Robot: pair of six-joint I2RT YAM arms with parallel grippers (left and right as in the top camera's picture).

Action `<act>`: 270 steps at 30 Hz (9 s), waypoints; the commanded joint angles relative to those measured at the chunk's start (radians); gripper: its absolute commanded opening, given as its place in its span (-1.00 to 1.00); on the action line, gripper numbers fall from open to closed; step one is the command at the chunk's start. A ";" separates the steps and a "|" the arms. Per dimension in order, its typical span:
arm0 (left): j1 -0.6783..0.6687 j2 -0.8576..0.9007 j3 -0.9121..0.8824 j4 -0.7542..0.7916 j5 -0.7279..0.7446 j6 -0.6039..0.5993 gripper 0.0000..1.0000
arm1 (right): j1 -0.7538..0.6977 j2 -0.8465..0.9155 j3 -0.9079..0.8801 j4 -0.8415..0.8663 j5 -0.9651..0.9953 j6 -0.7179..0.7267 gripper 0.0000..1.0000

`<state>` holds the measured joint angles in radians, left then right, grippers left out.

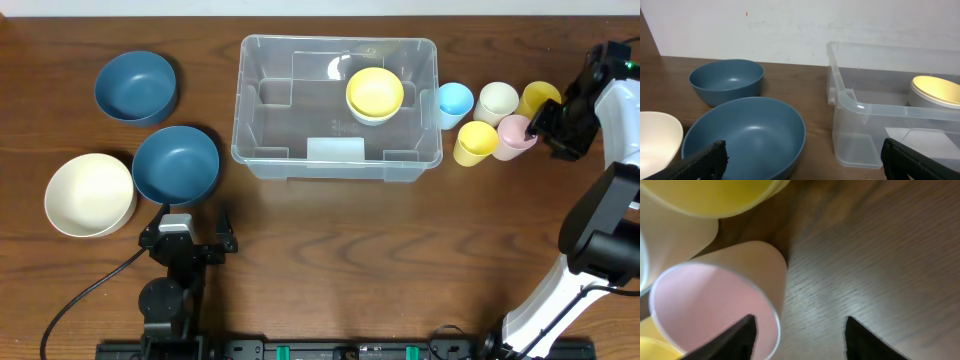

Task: Pack container
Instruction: 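Grasp the pink cup rim with the right gripper, then carry the pink cup into the container and lower it, then open the right gripper, move to the yellow cup and grasp its rim, then carry the yellow cup into the container and drop it onto the pink cup, then move the right gripper to the cream cup and grasp its rim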

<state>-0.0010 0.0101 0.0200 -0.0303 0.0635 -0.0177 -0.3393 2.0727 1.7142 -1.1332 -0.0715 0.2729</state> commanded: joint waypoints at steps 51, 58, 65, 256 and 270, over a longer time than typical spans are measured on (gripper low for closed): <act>0.003 -0.006 -0.016 -0.036 0.004 0.014 0.96 | 0.533 -0.487 0.069 -0.011 0.005 -0.040 -0.96; 0.003 -0.006 -0.016 -0.036 0.004 0.014 0.96 | 0.676 -0.352 0.069 0.049 0.063 0.000 -0.97; 0.003 -0.006 -0.016 -0.036 0.004 0.014 0.96 | 0.700 -0.159 0.069 0.037 0.064 0.000 -0.97; 0.003 -0.006 -0.016 -0.036 0.004 0.014 0.96 | 0.250 -0.124 0.246 -0.079 0.097 0.024 0.35; 0.003 -0.006 -0.016 -0.036 0.004 0.014 0.96 | 0.173 0.032 0.136 0.147 0.128 0.040 0.32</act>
<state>-0.0010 0.0101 0.0200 -0.0303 0.0635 -0.0177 -0.1471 2.0712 1.8565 -0.9913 0.0364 0.3168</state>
